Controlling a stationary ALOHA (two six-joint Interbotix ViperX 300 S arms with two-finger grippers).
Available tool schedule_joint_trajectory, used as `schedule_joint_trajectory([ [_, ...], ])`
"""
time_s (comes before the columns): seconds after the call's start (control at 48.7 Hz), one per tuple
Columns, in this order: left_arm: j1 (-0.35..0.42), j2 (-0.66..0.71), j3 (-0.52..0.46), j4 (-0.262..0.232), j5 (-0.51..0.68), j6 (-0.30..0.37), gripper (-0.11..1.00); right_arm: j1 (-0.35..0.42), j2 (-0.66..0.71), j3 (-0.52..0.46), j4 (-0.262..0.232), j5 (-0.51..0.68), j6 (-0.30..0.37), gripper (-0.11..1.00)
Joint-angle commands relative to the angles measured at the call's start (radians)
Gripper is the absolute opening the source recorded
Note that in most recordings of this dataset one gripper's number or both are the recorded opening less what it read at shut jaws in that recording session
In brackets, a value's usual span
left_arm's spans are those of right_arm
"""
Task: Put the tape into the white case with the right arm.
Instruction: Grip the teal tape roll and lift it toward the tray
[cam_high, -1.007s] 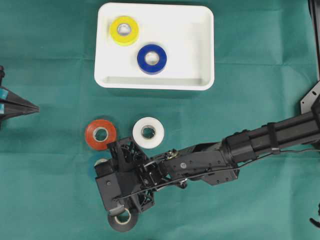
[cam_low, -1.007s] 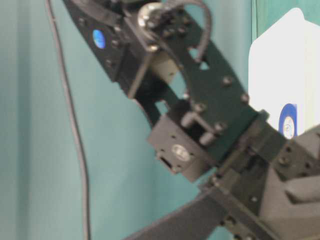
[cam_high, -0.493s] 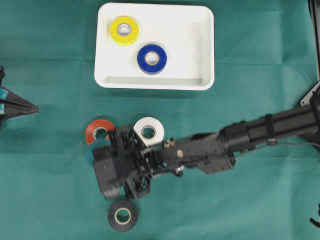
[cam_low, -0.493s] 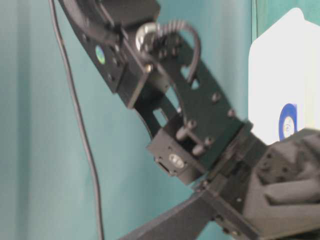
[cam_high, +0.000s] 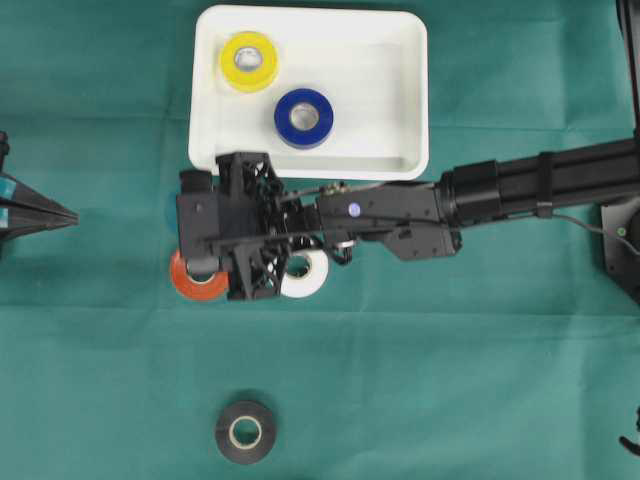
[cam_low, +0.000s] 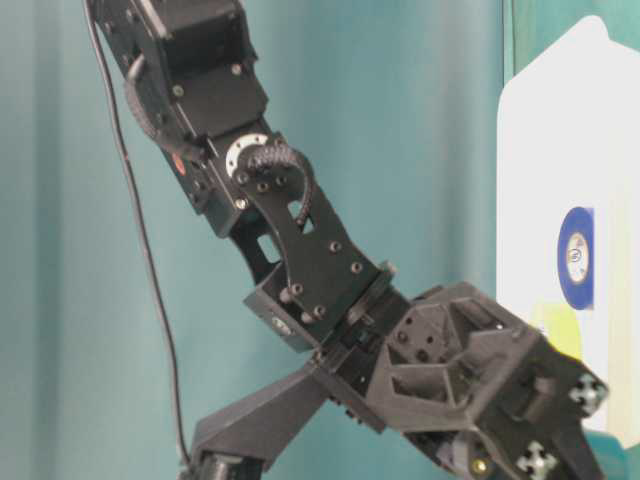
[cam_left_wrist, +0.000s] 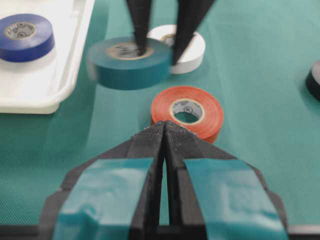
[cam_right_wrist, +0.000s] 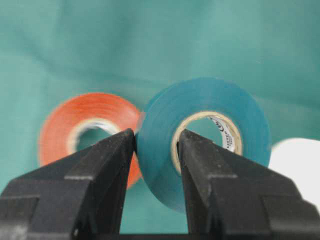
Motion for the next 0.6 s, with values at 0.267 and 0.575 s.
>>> schedule_joint_trajectory([
  [0.267, -0.008, 0.008, -0.011, -0.002, -0.011, 0.002, 0.01, -0.106, -0.052, -0.023, -0.061, -0.003, -0.002, 0.02],
  [0.575, -0.009, 0.008, -0.011, -0.002, -0.011, 0.0, 0.01, -0.15, -0.052, -0.012, -0.091, -0.002, 0.002, 0.02],
])
